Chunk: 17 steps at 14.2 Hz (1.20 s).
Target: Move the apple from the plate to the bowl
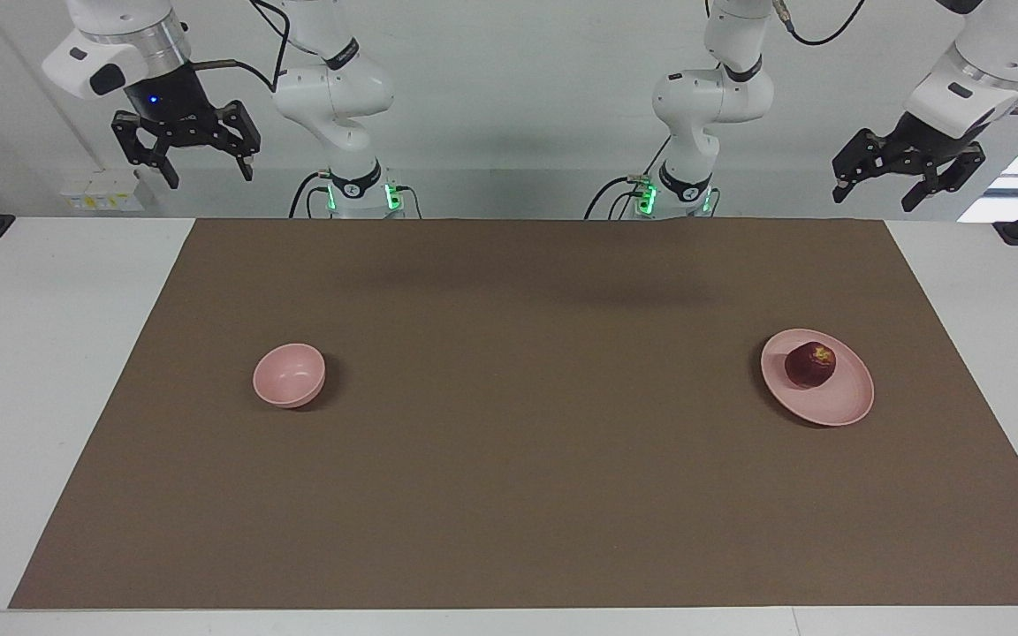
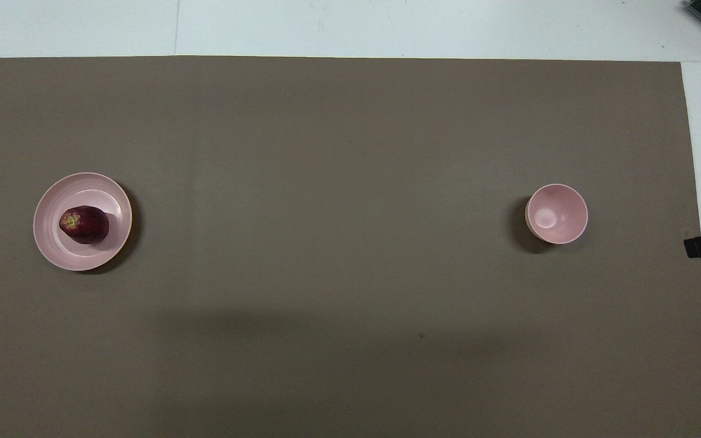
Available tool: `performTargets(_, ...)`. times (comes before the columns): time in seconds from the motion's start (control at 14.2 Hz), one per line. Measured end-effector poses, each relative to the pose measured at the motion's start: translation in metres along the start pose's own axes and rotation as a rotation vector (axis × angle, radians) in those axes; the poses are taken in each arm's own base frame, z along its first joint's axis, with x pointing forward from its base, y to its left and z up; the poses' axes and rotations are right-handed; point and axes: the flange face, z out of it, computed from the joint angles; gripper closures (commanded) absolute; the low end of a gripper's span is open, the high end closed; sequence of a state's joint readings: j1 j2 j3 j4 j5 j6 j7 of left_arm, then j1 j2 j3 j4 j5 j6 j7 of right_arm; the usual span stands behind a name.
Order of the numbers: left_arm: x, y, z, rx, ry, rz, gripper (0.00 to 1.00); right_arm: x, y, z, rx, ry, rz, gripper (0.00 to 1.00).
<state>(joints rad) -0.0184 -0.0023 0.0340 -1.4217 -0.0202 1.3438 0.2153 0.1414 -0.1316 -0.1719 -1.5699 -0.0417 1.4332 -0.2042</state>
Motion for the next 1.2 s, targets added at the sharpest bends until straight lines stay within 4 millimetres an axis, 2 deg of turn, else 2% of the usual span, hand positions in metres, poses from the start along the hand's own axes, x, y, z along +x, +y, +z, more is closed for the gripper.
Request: performTargets(1.2, 0.0047, 0.0044, -0.0025, 0.008, 0.033, 0.010, 0.00, 0.0000, 0.0000, 0.0000, 0.000, 0.000, 0.000, 0.00)
